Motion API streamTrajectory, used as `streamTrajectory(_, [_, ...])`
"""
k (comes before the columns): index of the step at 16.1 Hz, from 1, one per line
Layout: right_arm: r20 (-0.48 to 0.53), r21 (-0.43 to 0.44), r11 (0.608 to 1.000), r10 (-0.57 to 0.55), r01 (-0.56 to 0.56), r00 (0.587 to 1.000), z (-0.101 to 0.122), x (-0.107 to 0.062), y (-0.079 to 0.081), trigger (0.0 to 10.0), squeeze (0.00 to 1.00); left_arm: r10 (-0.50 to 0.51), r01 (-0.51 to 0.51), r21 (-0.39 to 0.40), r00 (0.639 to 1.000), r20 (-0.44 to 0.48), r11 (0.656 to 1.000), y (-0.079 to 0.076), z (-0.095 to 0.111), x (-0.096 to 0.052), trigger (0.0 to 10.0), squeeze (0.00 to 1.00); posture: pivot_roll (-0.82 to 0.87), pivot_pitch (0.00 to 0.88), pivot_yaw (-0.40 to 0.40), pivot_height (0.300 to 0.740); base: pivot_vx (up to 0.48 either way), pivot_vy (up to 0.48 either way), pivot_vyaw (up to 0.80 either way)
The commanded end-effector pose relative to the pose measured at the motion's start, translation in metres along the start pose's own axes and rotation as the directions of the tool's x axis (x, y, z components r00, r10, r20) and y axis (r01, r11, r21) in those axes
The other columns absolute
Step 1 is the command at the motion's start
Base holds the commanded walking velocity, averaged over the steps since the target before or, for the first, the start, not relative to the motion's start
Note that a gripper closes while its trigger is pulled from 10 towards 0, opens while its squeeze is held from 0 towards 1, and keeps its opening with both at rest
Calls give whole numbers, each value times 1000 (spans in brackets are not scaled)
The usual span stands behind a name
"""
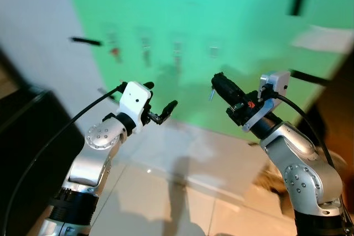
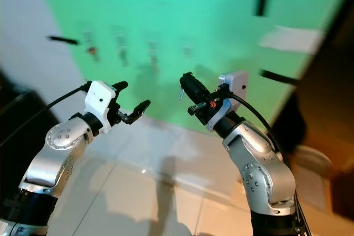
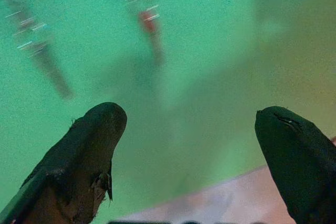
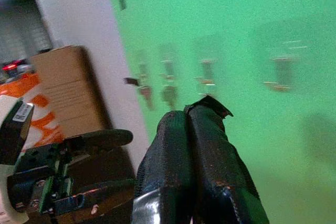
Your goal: Hang keys on a hook
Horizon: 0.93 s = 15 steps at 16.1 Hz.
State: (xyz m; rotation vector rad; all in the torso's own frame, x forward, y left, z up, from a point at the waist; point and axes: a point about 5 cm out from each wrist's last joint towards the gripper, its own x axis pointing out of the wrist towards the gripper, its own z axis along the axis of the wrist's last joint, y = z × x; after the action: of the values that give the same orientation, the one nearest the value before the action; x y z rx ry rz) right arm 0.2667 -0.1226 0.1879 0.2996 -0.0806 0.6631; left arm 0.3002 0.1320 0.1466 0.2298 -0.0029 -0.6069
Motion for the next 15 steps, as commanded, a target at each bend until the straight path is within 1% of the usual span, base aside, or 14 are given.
streamTrajectory(1, [-6,9,1000,17,-17,1000,-1,1,5,10000,0,1,-1,7,1000,-9,1000,3,0,-3,10000,424,-106,0,52,740,311,0,0])
streamTrajectory(5, [-13,3,1000,18,-18,1000,-2,0,6,10000,0,-10,11,20,1000,-13,1000,3,1,-3,10000,408,-108,0,53,740,297,0,0])
streamTrajectory(6, [-14,3,1000,19,-19,1000,-2,-1,6,10000,0,-13,13,25,1000,-8,1000,3,1,-3,10000,388,-109,0,54,740,0,0,0])
streamTrajectory(9, [-15,7,999,39,-39,999,-3,-1,8,10000,0,-36,36,28,999,-7,999,2,1,-4,10000,388,-107,0,52,740,0,0,0])
streamTrajectory(12, [-13,9,999,42,-42,999,-2,-1,8,10000,0,-80,80,21,997,-8,997,-1,1,-5,10000,400,-106,0,48,740,0,0,0])
streamTrajectory(15, [1,13,999,36,-36,999,0,1,6,10000,0,-152,152,-8,988,1,988,-7,2,-8,10000,408,-102,0,44,740,0,0,0])
